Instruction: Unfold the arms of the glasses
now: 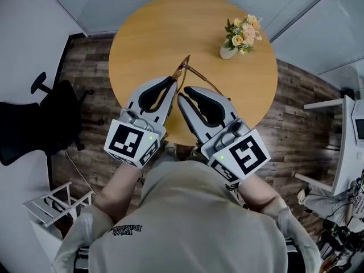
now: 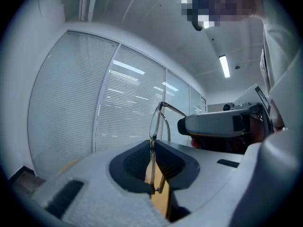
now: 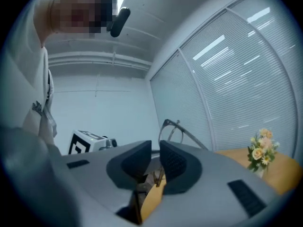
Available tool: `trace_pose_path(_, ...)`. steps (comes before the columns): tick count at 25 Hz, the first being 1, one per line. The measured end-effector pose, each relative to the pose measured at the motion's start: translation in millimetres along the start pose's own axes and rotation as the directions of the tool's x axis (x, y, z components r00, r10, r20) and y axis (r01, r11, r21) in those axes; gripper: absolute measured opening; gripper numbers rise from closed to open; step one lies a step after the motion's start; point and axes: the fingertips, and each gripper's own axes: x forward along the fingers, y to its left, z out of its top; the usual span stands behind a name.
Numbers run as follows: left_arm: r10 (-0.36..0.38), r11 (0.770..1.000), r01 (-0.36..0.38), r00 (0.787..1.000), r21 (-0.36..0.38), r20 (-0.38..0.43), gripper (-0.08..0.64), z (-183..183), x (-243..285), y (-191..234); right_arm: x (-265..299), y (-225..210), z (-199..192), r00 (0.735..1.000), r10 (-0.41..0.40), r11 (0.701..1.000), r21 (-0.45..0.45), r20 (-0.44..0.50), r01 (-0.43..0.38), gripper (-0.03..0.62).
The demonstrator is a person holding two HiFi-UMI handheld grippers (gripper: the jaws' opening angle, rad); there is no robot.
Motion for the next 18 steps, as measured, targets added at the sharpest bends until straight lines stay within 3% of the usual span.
trace_pose_path(6,0.003,1.000,-0.003,1.000,-0.012,0.022,0.043,5,4,-1,11,-22,-1,0.995,-0.093,0.993,0.073,0.048,0.089,0.044)
trace_pose_path(10,-0.005,1.000,0.005,1.000,-0.008,0.018,0.043,3,6,-4,12,-32,5,0.990,-0.112,0.987,0.122,0.090,0.101,0.058)
trace_pose_path(18,-0.025,1.000,0.025,1.000,0.004,-0.001,0.043,-2,10,-12,9,-43,13,0.986,-0.115,0.987,0.129,0.119,0.100,0.058)
